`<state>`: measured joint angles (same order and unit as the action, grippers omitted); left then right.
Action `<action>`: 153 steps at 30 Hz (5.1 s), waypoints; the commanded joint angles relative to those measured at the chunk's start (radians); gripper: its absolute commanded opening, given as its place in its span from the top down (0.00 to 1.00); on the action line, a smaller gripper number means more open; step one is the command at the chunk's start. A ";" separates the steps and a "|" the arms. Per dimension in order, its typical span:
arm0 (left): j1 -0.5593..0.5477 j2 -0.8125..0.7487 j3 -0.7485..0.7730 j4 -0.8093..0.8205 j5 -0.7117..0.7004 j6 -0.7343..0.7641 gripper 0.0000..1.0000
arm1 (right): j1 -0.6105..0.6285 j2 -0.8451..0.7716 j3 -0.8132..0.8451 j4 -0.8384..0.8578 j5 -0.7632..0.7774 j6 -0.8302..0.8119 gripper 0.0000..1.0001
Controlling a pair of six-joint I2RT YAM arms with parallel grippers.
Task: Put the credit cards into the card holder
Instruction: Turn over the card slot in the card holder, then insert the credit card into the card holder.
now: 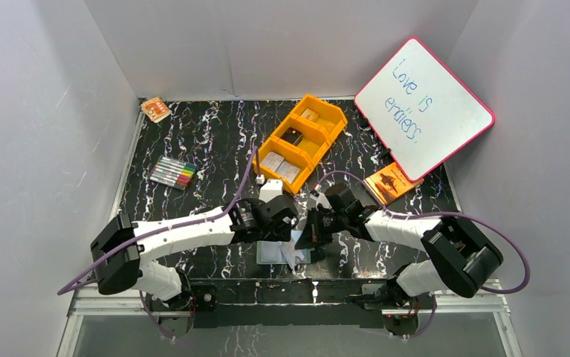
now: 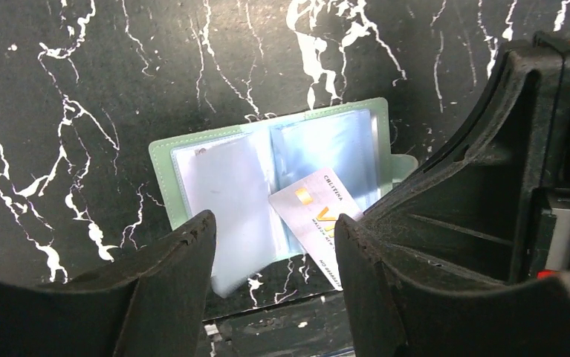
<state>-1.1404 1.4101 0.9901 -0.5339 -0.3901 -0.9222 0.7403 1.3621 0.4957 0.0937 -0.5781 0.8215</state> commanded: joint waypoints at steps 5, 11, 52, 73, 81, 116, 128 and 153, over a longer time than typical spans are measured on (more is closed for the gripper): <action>0.002 -0.055 -0.061 -0.033 -0.035 -0.046 0.43 | 0.042 0.065 0.082 0.068 0.024 0.015 1.00; 0.002 -0.027 -0.084 -0.059 -0.071 -0.076 0.47 | 0.043 -0.005 0.077 0.015 0.104 0.006 1.00; 0.002 -0.105 -0.366 0.008 0.050 -0.242 0.84 | 0.090 0.132 -0.080 0.340 0.240 0.240 1.00; 0.002 -0.102 -0.383 0.056 0.085 -0.215 0.90 | 0.134 0.159 -0.086 0.367 0.347 0.331 1.00; 0.002 -0.088 -0.375 0.070 0.095 -0.201 0.91 | 0.166 0.190 -0.070 0.370 0.356 0.337 1.00; 0.002 -0.077 -0.345 0.097 0.083 -0.160 0.94 | 0.224 0.188 0.055 0.227 0.361 0.270 0.66; 0.002 -0.054 -0.308 0.115 0.079 -0.122 0.94 | 0.266 0.214 0.151 0.133 0.365 0.200 0.64; 0.002 -0.296 -0.239 -0.151 -0.148 -0.205 0.82 | 0.248 -0.080 0.394 -0.390 0.763 0.007 0.40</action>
<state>-1.1400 1.2079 0.6914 -0.5613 -0.4316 -1.0916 1.0023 1.4021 0.7719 -0.1574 -0.0368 0.9134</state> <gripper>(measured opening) 0.155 0.612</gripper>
